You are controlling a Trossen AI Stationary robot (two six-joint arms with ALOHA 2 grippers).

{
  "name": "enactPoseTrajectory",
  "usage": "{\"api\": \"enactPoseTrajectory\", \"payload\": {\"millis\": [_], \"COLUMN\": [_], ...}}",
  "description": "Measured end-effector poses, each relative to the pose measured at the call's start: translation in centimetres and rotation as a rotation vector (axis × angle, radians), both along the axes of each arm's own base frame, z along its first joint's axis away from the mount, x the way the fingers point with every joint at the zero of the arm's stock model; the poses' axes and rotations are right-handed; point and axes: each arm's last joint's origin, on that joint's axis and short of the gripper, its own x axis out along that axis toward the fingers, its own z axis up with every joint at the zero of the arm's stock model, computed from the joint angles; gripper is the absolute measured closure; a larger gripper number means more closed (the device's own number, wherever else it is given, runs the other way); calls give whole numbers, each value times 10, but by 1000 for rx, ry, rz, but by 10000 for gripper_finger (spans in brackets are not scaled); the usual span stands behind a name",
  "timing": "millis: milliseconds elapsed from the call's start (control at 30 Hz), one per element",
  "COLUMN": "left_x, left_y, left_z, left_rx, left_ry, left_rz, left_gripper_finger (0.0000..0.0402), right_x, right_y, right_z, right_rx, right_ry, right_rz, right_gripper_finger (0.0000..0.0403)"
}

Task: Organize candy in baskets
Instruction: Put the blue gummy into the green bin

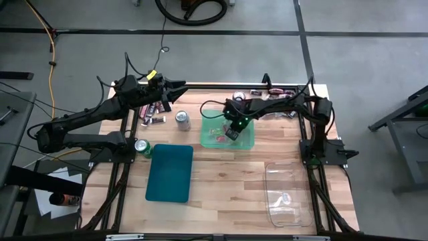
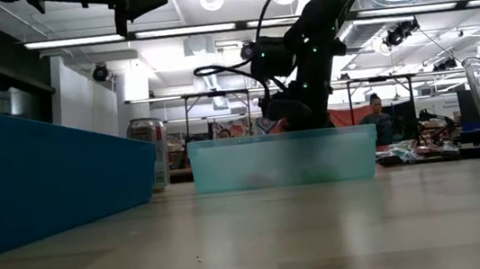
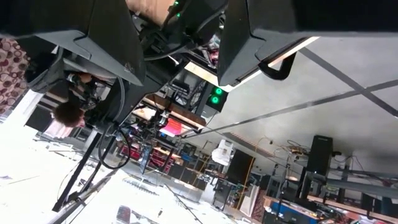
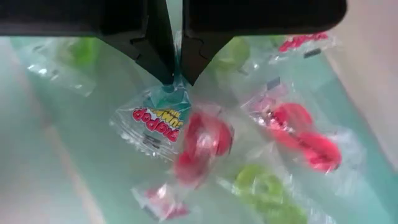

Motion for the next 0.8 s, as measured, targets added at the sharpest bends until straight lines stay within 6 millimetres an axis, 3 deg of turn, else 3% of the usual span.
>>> {"api": "enactPoseTrajectory", "payload": {"millis": [400,800], "left_x": [0,0], "left_y": [0,0], "left_z": [0,0], "left_rx": [0,0], "left_ry": [0,0], "left_rz": [0,0], "left_gripper_finger": [213,213], "right_x": [-5,-8], "right_y": [0,1], "right_z": [0,12], "right_rx": [-14,-12], "right_ry": [55,49], "right_rz": [-39,-28], "right_gripper_finger": [381,235]}}
